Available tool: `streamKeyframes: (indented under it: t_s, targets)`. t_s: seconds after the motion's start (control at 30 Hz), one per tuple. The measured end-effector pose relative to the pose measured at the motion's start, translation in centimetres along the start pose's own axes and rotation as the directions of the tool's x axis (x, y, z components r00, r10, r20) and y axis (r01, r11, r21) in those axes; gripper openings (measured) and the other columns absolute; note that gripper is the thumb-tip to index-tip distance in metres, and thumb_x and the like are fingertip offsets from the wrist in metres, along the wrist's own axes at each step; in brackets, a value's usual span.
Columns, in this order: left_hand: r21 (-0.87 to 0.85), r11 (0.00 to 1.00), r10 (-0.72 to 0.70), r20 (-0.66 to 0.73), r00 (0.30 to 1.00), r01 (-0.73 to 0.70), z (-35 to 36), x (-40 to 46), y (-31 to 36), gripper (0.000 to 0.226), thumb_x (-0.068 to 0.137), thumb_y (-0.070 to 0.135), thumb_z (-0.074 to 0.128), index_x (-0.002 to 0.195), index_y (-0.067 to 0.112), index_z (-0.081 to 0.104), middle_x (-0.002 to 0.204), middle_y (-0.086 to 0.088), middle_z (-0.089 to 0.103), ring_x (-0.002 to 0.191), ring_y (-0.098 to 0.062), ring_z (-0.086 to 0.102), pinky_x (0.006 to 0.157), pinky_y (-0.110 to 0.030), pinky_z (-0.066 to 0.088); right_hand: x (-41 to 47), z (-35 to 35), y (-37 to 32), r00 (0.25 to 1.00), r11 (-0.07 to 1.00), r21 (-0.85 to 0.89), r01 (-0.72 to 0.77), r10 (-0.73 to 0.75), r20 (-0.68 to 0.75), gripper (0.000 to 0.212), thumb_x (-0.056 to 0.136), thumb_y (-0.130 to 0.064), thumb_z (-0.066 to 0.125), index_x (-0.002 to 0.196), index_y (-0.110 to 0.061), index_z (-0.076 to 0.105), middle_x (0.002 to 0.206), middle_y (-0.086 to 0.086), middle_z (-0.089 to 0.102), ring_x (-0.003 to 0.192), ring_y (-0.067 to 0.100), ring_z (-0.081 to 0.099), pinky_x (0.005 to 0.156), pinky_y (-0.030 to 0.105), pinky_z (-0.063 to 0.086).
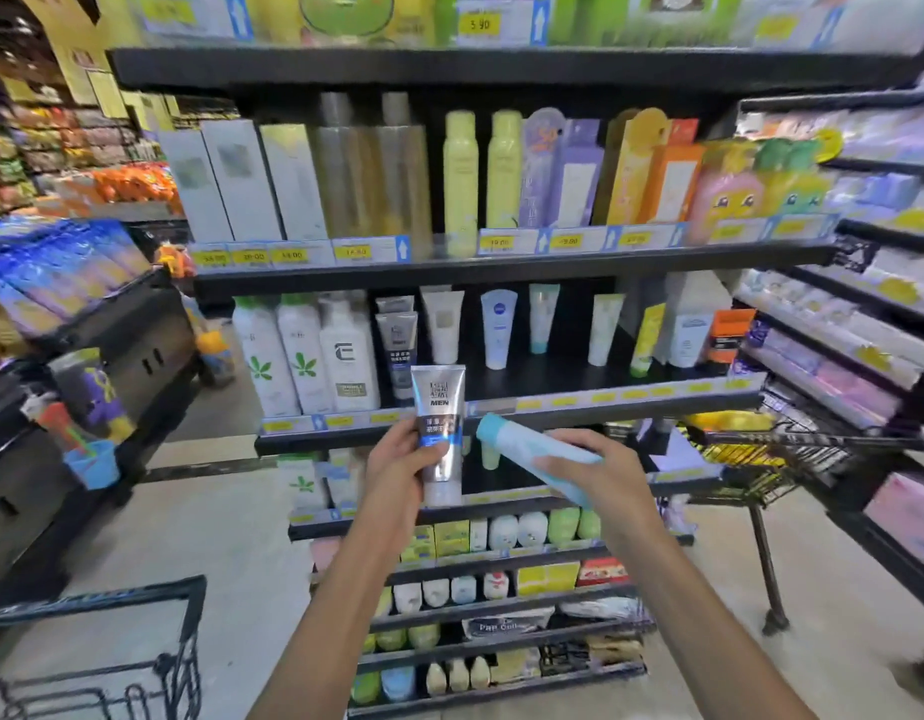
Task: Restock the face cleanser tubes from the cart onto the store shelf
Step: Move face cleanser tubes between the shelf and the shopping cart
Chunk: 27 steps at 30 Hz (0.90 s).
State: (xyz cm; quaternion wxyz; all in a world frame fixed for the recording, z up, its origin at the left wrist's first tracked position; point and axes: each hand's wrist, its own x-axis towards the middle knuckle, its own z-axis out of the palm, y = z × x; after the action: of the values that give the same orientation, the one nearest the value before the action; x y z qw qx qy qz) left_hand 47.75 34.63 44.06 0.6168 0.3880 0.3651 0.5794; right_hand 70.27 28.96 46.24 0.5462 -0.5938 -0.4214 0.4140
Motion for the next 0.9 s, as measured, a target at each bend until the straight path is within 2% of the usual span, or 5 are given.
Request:
streamKeyframes:
  t_s: [0.07, 0.17, 0.37, 0.73, 0.9]
  targets:
    - [-0.026, 1.000, -0.011, 0.017, 1.000, 0.012, 0.8, 0.8, 0.0, 0.046, 0.087, -0.018, 0.061, 0.129, 0.000, 0.060, 0.117, -0.020, 0.073, 0.104, -0.028, 0.071, 0.079, -0.024, 0.058, 0.5, -0.7, -0.1, 0.998, 0.999, 0.039, -0.004, 0.007, -0.068, 0.032, 0.074, -0.010, 0.090, 0.098, -0.019, 0.072, 0.105, 0.004, 0.069, 0.081, 0.021, 0.070, 0.056, 0.022, 0.055]
    - [-0.041, 0.999, -0.034, 0.030, 0.999, 0.035, 1.1, 2.4, -0.1, 0.047, 0.088, -0.017, 0.061, 0.132, 0.001, 0.059, 0.115, -0.017, 0.075, 0.099, -0.023, 0.073, 0.078, -0.025, 0.059, 1.7, -1.0, -0.1, 0.992, 0.988, 0.154, -0.012, 0.032, -0.126, 0.035, 0.075, -0.003, 0.089, 0.098, -0.012, 0.064, 0.110, 0.016, 0.068, 0.087, 0.028, 0.072, 0.062, 0.030, 0.061]
    - [-0.005, 1.000, -0.008, 0.054, 0.999, 0.008, 0.3, 5.1, -0.1, 0.046, 0.090, -0.012, 0.064, 0.133, 0.005, 0.060, 0.120, -0.013, 0.074, 0.110, -0.027, 0.071, 0.086, -0.031, 0.057, 4.3, 0.2, -0.3, 0.988, 0.947, 0.320, 0.007, 0.043, -0.147, 0.036, 0.081, -0.007, 0.085, 0.113, -0.004, 0.069, 0.111, 0.016, 0.076, 0.099, 0.025, 0.076, 0.079, 0.037, 0.063]
    - [0.057, 0.998, 0.019, -0.003, 1.000, -0.018, -0.9, 7.7, -0.3, 0.044, 0.090, -0.007, 0.067, 0.127, 0.016, 0.062, 0.120, -0.004, 0.074, 0.116, -0.027, 0.068, 0.098, -0.040, 0.054, 8.2, 1.2, -0.3, 0.993, 0.868, 0.493, 0.056, 0.002, -0.117, 0.049, 0.083, -0.005, 0.082, 0.126, -0.004, 0.059, 0.127, 0.024, 0.066, 0.105, 0.034, 0.073, 0.075, 0.040, 0.063]
    - [0.094, 0.991, 0.097, -0.040, 0.994, -0.093, -0.6, 10.1, 0.5, 0.042, 0.095, -0.009, 0.059, 0.122, 0.024, 0.061, 0.122, -0.001, 0.074, 0.117, -0.023, 0.067, 0.100, -0.041, 0.053, 11.1, 1.2, -0.5, 0.998, 0.860, 0.507, 0.056, -0.027, -0.063, 0.040, 0.087, -0.007, 0.078, 0.125, -0.009, 0.065, 0.123, 0.015, 0.069, 0.115, 0.032, 0.069, 0.075, 0.037, 0.064]
